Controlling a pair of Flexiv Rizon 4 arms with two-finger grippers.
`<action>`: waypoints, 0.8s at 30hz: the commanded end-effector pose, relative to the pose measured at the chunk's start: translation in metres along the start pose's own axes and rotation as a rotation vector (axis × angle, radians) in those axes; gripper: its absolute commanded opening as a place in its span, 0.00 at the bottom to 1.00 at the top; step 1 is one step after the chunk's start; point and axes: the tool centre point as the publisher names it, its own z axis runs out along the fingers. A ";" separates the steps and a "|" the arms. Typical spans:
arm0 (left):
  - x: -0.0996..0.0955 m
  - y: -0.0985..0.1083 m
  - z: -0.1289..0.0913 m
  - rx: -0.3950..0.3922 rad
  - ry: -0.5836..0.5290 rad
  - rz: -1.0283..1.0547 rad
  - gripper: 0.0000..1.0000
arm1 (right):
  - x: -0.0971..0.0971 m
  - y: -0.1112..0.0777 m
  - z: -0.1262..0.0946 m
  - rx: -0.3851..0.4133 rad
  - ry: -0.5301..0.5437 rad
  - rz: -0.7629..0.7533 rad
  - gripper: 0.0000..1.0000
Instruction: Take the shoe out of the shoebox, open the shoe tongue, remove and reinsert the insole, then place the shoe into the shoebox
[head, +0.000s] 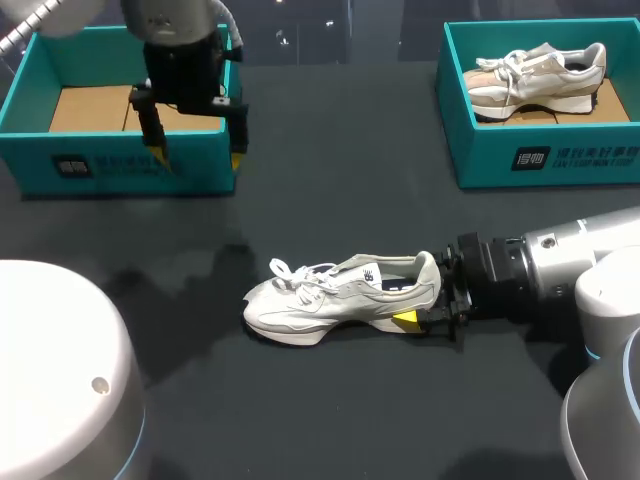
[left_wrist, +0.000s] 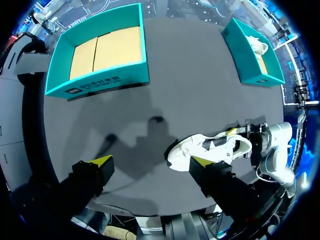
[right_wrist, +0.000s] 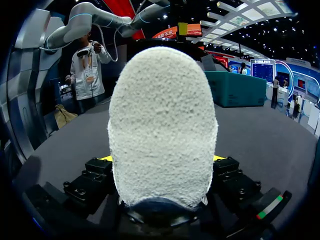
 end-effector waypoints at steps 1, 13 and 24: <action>0.018 0.022 0.004 0.038 0.000 0.004 1.00 | 0.001 0.000 0.001 0.001 -0.003 -0.001 0.00; 0.046 0.047 0.009 -0.007 0.048 -0.008 1.00 | 0.001 0.000 0.001 0.001 -0.003 -0.001 0.00; 0.078 0.053 0.024 -0.026 0.018 -0.062 1.00 | 0.001 0.000 0.001 0.001 -0.003 -0.001 0.00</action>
